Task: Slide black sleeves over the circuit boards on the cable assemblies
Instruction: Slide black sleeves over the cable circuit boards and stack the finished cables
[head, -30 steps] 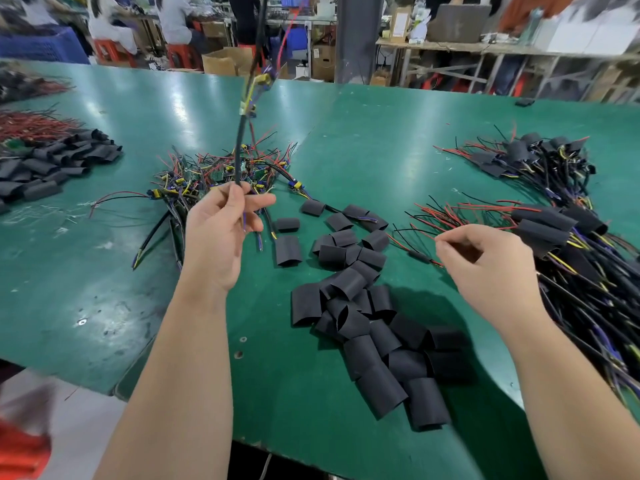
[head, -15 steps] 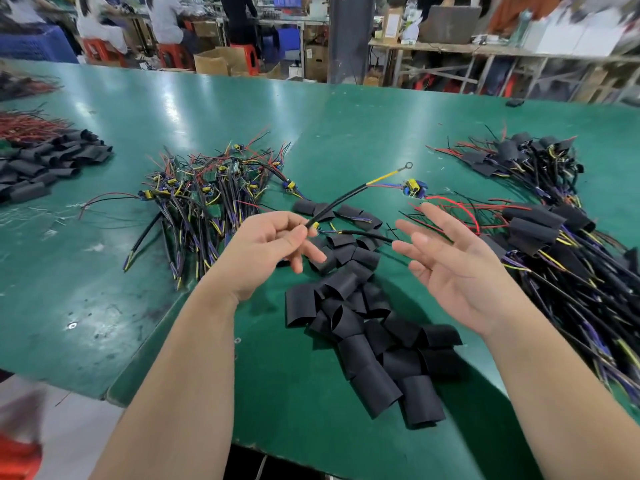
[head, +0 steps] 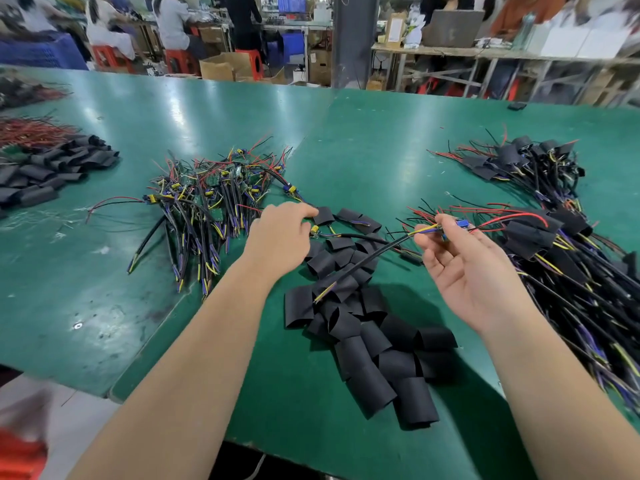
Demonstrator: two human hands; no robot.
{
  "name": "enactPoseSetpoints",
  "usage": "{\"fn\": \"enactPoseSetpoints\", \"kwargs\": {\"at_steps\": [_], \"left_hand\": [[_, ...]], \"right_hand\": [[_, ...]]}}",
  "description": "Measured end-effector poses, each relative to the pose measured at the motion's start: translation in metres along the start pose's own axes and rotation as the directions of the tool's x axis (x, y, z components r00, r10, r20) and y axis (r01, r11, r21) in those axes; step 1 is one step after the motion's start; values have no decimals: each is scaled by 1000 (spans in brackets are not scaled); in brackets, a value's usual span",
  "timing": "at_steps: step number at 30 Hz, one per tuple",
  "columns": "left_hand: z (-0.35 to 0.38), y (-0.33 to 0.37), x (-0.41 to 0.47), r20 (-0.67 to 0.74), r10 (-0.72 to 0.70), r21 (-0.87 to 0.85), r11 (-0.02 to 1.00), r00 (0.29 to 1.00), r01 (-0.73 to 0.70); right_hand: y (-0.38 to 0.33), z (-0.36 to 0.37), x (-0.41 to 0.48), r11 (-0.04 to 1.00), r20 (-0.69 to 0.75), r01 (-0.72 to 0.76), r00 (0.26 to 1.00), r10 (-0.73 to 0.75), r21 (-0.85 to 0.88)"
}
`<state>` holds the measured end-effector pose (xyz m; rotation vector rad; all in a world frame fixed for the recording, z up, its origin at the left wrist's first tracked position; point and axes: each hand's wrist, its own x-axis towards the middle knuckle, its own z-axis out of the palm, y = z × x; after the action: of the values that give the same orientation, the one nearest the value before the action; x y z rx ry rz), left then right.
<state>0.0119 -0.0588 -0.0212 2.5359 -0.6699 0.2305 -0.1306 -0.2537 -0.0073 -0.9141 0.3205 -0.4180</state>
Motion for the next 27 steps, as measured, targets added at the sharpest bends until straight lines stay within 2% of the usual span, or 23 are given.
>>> {"fn": "enactPoseSetpoints", "kwargs": {"at_steps": [2,3,6,8,11,15,19,21,24,27], "left_hand": [[10,-3,9,123,-6,289,957,992,-30],[14,-5,12,146,-8,371,928,989,-47],[20,-7,16,37,35,451,891,999,-48],[21,-7,17,-11,61,427,903,998,-51],[13,-5,16,-120,106,292,954,987,-67],[-21,-4,20,-424,84,194,981,902,-1],[-51,-24,21,-552,-8,169,978,834,121],[-58,-39,17,-571,-97,161,961,815,227],[-52,-60,3,-490,-226,222,901,842,372],[-42,-56,-10,-375,-292,202,900,880,385]], "right_hand": [[1,-1,1,1000,8,-5,1000,5,4],[2,-2,1,1000,13,-9,1000,8,5],[4,-1,1,1000,19,-14,1000,14,2],[4,-1,2,1000,20,-17,1000,17,-4],[4,-1,3,999,20,-39,999,39,7],[4,-3,4,998,32,-58,998,57,30],[6,-3,4,997,56,-74,996,72,27],[7,-3,4,996,56,-82,995,81,20],[7,-3,2,997,57,-72,996,72,1],[7,0,-2,998,77,-53,996,55,-22]]}}
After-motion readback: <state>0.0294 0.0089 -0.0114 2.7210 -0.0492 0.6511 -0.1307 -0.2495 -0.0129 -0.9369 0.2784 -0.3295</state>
